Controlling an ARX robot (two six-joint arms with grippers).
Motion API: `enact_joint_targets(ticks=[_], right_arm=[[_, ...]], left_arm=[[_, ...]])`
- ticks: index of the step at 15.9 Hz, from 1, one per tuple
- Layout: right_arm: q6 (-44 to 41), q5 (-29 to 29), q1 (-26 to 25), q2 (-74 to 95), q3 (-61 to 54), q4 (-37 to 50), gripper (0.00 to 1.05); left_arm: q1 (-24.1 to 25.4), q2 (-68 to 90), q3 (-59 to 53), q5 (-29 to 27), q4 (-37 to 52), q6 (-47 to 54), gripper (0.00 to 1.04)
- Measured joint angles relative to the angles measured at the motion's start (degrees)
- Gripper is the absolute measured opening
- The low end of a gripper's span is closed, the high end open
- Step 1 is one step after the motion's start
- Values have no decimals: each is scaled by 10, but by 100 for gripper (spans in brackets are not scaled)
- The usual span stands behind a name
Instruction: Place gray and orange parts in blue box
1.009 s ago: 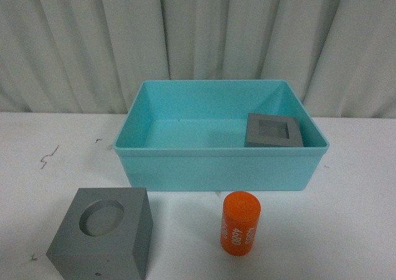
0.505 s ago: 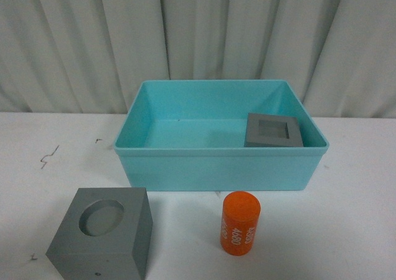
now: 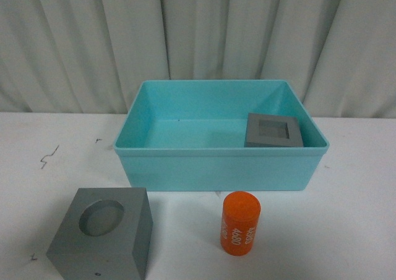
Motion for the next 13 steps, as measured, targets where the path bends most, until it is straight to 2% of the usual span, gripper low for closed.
enact_joint_targets(ticks=[1,4,5,6,13], right_arm=[[0,0,0,0,0,0,98],[0,0,0,0,0,0,98],[0,0,0,0,0,0,98],[0,0,0,0,0,0,98],[0,0,0,0,0,0,98]], left_arm=[[-12,48,20,-10,31,0,98],[-28,244,69,8,112,0,98],[-54,347,115,2,127,3,98],[-68,386,124,2,127,5,98],[-84,494,124,-9,147,-3,98]])
